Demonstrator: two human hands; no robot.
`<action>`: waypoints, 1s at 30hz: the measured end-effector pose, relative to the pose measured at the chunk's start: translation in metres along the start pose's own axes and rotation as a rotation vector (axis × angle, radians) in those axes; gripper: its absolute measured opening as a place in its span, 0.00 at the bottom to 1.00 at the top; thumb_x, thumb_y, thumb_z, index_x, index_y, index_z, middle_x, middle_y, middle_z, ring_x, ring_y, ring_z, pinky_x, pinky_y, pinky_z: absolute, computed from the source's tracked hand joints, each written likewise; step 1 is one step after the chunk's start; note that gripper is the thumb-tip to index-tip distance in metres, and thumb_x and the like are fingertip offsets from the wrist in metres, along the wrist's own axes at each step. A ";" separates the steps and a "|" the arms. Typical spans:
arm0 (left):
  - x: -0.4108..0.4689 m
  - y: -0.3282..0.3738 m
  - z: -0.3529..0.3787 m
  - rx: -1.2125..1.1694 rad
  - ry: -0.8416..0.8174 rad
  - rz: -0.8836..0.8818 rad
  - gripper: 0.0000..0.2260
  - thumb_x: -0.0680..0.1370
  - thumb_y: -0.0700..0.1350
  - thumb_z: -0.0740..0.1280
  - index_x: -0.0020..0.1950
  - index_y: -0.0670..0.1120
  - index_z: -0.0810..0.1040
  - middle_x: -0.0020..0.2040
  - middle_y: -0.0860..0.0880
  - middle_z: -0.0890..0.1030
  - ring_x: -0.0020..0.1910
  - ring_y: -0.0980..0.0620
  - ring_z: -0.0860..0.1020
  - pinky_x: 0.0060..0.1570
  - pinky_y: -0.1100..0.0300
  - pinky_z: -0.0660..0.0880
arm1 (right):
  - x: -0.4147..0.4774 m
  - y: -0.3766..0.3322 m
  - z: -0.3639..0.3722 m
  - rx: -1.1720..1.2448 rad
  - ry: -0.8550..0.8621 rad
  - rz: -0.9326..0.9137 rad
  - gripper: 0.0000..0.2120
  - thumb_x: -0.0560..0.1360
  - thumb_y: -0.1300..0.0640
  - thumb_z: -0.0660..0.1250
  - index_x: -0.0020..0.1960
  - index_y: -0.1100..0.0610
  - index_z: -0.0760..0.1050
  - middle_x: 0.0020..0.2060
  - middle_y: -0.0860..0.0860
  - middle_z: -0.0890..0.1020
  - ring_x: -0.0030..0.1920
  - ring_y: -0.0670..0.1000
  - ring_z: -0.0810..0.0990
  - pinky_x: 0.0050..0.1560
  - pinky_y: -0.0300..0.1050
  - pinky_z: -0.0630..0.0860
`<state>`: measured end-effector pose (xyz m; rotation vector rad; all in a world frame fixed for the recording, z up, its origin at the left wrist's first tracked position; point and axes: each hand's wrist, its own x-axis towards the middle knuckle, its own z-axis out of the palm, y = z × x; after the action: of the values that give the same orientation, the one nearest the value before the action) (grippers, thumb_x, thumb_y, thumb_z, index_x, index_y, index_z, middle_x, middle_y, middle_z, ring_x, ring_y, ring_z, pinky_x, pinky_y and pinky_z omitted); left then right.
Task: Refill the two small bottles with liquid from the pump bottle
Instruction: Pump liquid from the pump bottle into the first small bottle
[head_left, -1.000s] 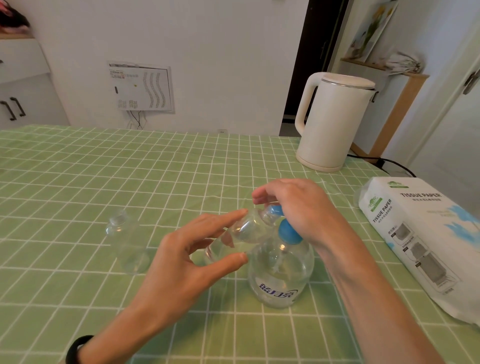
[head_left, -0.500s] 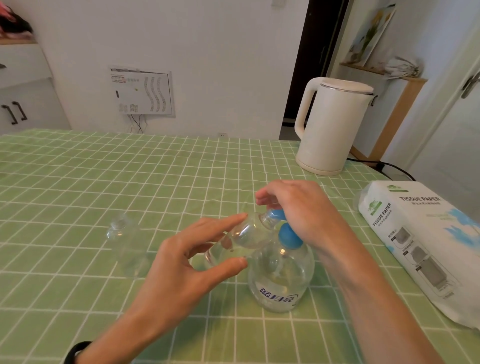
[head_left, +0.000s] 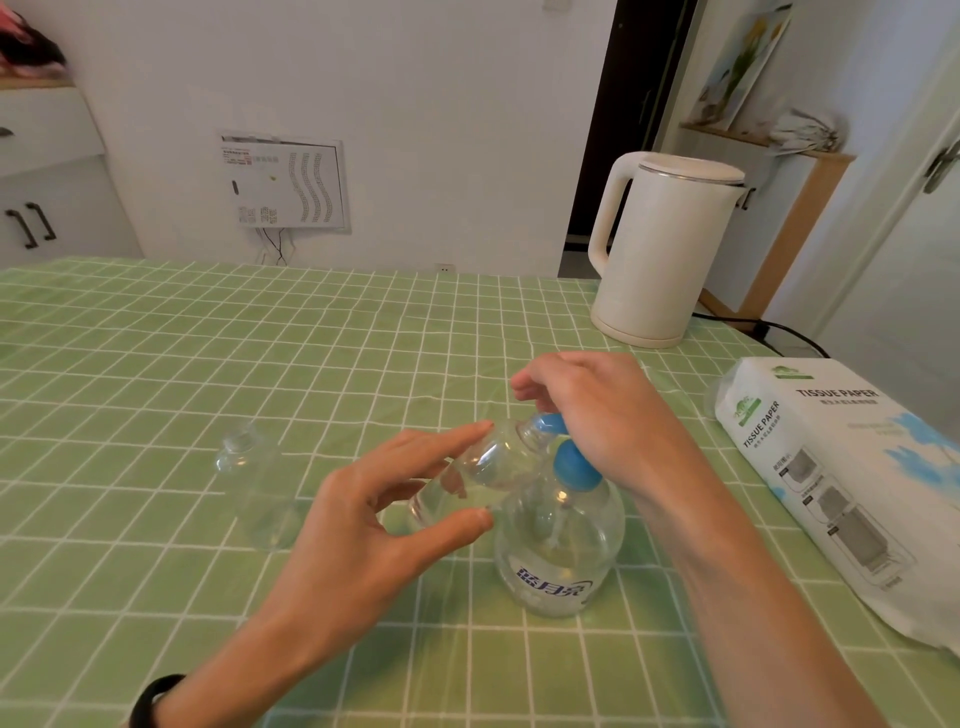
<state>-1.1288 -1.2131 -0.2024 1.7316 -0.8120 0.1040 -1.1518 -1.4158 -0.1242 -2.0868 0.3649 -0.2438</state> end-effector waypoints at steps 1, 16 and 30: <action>0.000 0.000 0.000 0.001 0.002 -0.001 0.25 0.70 0.57 0.76 0.67 0.68 0.80 0.58 0.54 0.86 0.58 0.49 0.84 0.63 0.47 0.80 | 0.000 0.000 0.000 -0.022 0.006 -0.003 0.23 0.79 0.50 0.64 0.60 0.71 0.76 0.59 0.66 0.81 0.61 0.66 0.78 0.62 0.56 0.77; 0.001 0.000 -0.001 0.011 -0.013 0.005 0.25 0.70 0.58 0.76 0.68 0.69 0.79 0.59 0.55 0.86 0.59 0.49 0.83 0.62 0.49 0.80 | -0.002 -0.004 0.001 0.004 0.001 0.066 0.18 0.80 0.52 0.63 0.51 0.64 0.85 0.42 0.42 0.88 0.50 0.52 0.86 0.58 0.47 0.78; 0.000 -0.001 0.000 0.017 -0.013 -0.006 0.25 0.70 0.59 0.75 0.67 0.69 0.79 0.59 0.59 0.85 0.60 0.53 0.83 0.61 0.54 0.79 | 0.000 0.001 0.004 0.036 -0.075 0.090 0.13 0.82 0.54 0.63 0.48 0.50 0.87 0.47 0.42 0.88 0.51 0.39 0.83 0.49 0.36 0.73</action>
<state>-1.1281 -1.2133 -0.2031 1.7518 -0.8170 0.0960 -1.1511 -1.4130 -0.1272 -2.0322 0.4049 -0.1171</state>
